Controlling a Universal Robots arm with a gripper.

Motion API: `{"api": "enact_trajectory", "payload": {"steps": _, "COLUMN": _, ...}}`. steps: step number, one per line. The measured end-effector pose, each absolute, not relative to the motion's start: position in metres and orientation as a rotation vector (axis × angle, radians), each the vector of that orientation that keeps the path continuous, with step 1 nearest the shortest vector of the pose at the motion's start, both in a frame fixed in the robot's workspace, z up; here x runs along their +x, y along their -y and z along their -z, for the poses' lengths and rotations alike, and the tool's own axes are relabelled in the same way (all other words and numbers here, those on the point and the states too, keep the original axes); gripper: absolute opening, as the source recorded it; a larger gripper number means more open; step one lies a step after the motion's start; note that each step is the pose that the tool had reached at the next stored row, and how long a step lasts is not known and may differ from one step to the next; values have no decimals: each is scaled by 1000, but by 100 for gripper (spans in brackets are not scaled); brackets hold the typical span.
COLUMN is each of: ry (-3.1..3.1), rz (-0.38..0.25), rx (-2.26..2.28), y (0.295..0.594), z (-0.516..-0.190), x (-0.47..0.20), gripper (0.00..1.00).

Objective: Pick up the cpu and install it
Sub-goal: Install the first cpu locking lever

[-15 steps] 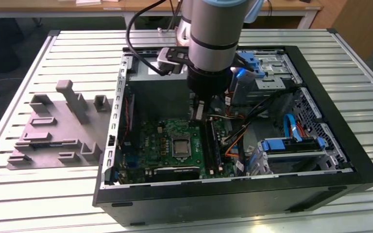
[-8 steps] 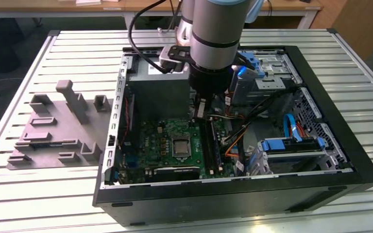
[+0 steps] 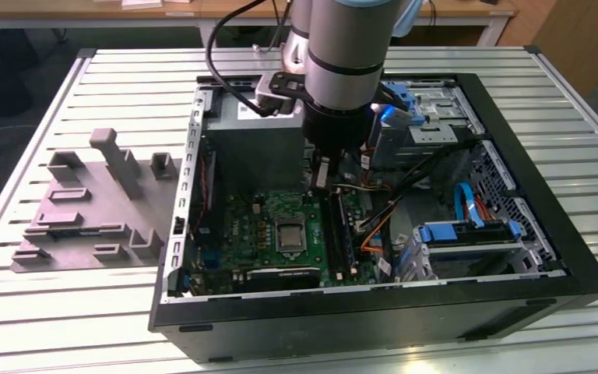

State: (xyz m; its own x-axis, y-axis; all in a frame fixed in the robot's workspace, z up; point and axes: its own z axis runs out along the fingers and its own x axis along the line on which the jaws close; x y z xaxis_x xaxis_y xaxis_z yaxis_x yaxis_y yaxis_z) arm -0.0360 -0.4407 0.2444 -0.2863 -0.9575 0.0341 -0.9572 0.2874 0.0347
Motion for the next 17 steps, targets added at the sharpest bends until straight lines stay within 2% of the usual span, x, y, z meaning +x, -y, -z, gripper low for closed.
{"api": "enact_trajectory", "payload": {"steps": 17, "ry": 2483, "rz": 14, "rx": 1848, "y": 427, "z": -241, "x": -36, "gripper": 11}}
